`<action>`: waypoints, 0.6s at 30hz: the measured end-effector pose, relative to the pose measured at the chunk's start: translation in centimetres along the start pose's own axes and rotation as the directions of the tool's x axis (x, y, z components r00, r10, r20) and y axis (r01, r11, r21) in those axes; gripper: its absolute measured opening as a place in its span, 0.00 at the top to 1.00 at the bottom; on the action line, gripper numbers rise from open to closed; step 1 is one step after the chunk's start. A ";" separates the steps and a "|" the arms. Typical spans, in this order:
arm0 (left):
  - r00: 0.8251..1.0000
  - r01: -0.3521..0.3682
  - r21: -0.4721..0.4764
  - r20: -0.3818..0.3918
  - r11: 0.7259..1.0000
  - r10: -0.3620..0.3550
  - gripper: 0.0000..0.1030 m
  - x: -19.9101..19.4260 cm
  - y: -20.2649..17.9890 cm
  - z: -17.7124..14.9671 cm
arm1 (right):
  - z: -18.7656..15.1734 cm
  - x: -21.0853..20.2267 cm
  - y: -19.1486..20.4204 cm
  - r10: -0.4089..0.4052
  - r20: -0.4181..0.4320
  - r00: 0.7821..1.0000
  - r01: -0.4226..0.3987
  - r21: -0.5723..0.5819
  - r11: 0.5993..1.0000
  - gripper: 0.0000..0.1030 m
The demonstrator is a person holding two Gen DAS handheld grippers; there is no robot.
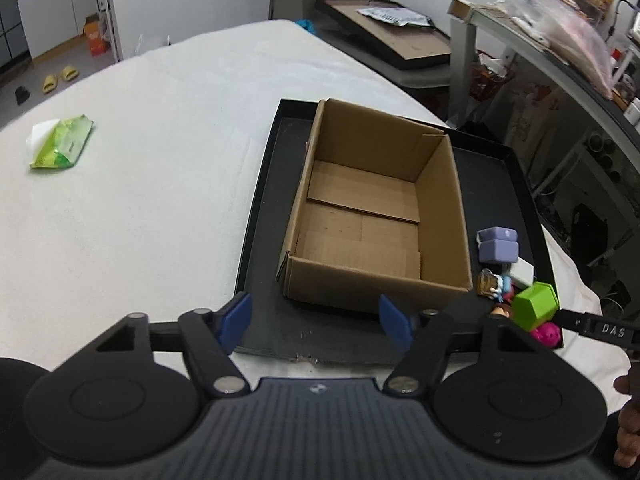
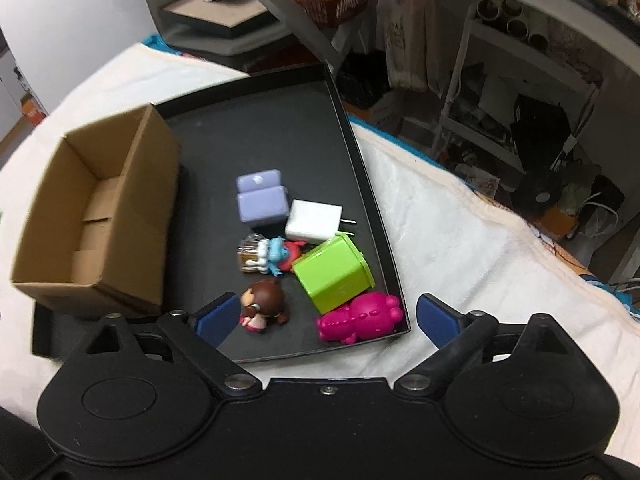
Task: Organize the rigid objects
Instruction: 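Move the right tool down to the lime-green cube and close on it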
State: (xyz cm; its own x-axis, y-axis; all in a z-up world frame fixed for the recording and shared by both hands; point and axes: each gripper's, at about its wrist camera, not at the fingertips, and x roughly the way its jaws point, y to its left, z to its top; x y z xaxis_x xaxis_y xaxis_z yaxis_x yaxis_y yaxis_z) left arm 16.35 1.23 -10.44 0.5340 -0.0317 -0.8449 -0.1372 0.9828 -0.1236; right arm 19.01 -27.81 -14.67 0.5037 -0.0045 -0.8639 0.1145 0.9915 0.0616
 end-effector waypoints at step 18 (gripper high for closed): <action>0.996 -0.076 -0.020 -0.056 0.997 0.075 0.38 6.1 0.6 3.3 | 1.7 6.5 0.8 -0.019 -0.037 0.999 0.017 -0.075 0.997 0.24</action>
State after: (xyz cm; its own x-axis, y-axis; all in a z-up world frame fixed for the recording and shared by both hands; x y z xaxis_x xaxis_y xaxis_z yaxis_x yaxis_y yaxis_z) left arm 22.27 2.27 -13.93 0.4749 0.0323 -0.8795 -0.1942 0.9785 -0.0689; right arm 23.82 -27.28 -19.44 0.4693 -0.0189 -0.8828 0.0586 0.9982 0.0098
